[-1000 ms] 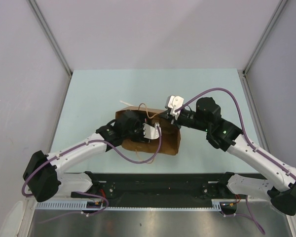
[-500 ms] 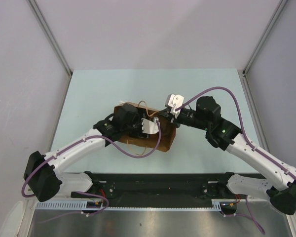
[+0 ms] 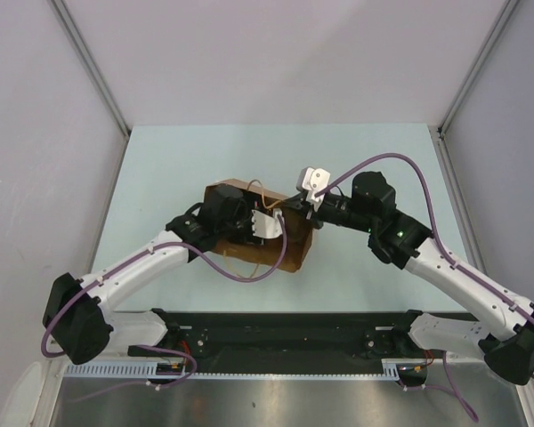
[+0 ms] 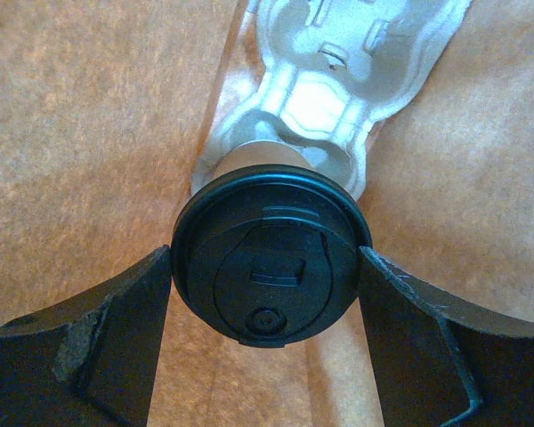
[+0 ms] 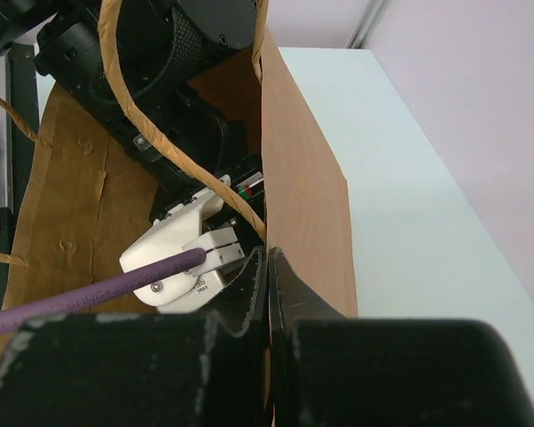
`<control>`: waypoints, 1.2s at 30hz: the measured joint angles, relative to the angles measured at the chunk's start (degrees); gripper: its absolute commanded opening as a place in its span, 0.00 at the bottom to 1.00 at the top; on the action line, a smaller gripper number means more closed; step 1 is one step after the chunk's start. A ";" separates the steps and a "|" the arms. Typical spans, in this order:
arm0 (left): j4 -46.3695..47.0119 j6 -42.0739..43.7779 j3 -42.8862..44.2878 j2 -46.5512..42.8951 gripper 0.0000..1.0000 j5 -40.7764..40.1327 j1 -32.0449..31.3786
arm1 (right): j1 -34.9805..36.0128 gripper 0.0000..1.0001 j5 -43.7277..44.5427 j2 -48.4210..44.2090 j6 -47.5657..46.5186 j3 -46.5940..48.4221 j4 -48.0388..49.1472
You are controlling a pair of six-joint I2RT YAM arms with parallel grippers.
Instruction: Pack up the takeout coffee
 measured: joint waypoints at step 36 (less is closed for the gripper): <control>-1.64 4.02 13.64 18.56 0.00 12.37 8.57 | -12.39 0.00 -11.26 12.41 8.74 8.35 0.46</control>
